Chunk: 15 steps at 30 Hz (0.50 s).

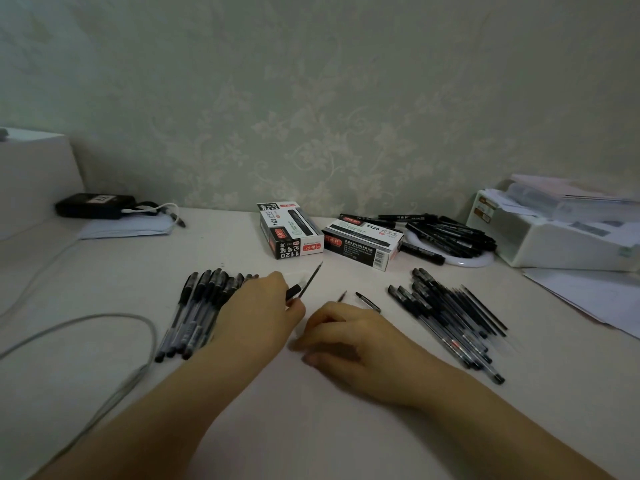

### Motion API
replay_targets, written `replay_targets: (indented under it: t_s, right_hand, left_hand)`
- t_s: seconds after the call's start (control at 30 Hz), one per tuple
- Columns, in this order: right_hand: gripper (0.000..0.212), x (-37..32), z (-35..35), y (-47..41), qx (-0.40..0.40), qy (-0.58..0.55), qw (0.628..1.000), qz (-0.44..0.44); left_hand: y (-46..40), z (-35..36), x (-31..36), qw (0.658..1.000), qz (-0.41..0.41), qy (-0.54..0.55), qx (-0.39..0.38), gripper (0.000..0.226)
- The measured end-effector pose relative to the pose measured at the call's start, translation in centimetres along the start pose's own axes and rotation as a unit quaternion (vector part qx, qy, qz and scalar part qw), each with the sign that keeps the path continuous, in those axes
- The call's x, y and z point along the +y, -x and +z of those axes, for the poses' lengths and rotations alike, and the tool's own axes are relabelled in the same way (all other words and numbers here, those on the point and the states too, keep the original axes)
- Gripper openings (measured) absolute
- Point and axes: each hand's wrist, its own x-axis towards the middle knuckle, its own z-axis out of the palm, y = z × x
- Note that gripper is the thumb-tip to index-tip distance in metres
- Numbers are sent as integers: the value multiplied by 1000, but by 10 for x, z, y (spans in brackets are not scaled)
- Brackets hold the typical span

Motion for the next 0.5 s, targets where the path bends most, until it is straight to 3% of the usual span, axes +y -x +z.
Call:
replay_targets:
  t_s: [0.1, 0.17, 0.27, 0.37, 0.5]
  right_hand:
    - [10, 2, -1, -2, 121, -89, 984, 99]
    - [4, 4, -6, -4, 186, -220, 934, 209]
    - [35, 9, -12, -3, 183, -382, 850, 314]
    - [22, 10, -9, -2, 157, -419, 838, 313]
    - [20, 12, -12, -3, 205, -399, 837, 314]
  left_hand:
    - [0, -3, 4, 999, 16, 40, 13, 17]
    - [2, -4, 9, 994, 37, 101, 21, 15]
    - [6, -2, 17, 987, 85, 136, 5, 14]
    - [9, 3, 21, 981, 123, 141, -41, 13]
    - [10, 6, 17, 973, 151, 158, -70, 13]
